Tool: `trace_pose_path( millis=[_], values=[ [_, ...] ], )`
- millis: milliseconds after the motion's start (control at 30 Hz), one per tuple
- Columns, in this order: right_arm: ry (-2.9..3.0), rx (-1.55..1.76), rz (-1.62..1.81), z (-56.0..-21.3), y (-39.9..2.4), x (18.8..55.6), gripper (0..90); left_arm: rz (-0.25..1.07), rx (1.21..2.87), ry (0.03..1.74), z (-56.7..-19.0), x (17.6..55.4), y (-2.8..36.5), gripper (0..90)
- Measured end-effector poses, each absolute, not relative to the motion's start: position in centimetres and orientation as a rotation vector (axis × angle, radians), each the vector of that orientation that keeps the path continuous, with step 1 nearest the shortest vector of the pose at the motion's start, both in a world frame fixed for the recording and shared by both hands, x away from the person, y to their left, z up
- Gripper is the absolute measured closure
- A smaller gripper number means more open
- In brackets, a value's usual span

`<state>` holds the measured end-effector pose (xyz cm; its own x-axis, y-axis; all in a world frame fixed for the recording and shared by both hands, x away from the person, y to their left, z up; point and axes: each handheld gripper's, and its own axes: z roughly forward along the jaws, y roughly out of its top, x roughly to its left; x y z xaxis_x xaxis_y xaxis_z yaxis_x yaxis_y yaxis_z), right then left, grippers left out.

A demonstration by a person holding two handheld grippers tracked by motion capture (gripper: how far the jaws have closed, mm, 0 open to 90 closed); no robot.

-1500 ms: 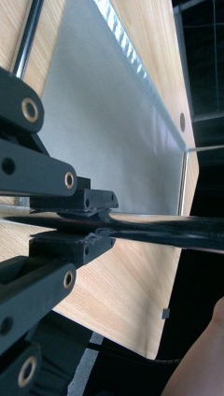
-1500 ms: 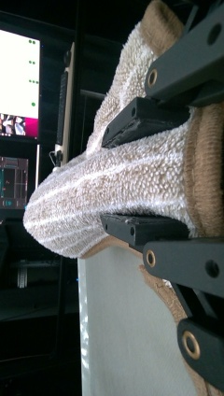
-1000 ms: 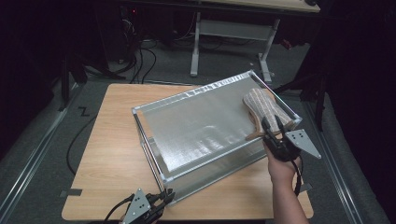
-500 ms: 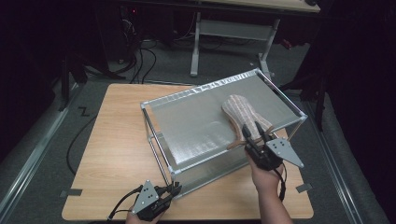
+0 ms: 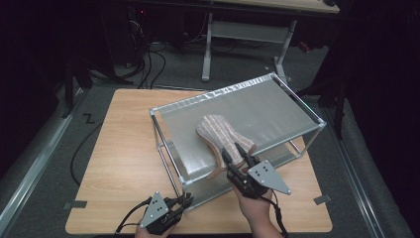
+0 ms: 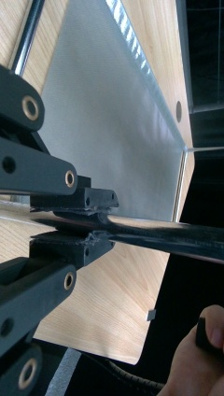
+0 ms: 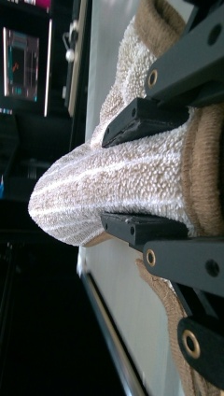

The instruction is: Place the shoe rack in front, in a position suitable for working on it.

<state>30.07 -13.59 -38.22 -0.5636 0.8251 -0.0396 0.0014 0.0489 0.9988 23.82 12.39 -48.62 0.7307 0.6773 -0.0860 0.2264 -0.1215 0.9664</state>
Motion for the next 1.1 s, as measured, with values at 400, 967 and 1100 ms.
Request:
trace_pose_path(
  millis=[400,967,1100],
  values=[
    [1.768,0.705,1.678,-38.2,-9.2,26.8,57.7,0.449,1.686,0.724,-48.7,23.9,12.2,79.6],
    [1.781,0.688,1.673,-38.2,-8.9,26.2,57.6,0.452,1.686,0.729,-48.7,23.8,12.2,79.6],
    [1.774,0.69,1.667,-38.3,-9.2,26.4,57.5,0.455,1.686,0.73,-48.7,23.7,12.2,79.5]
  ],
)
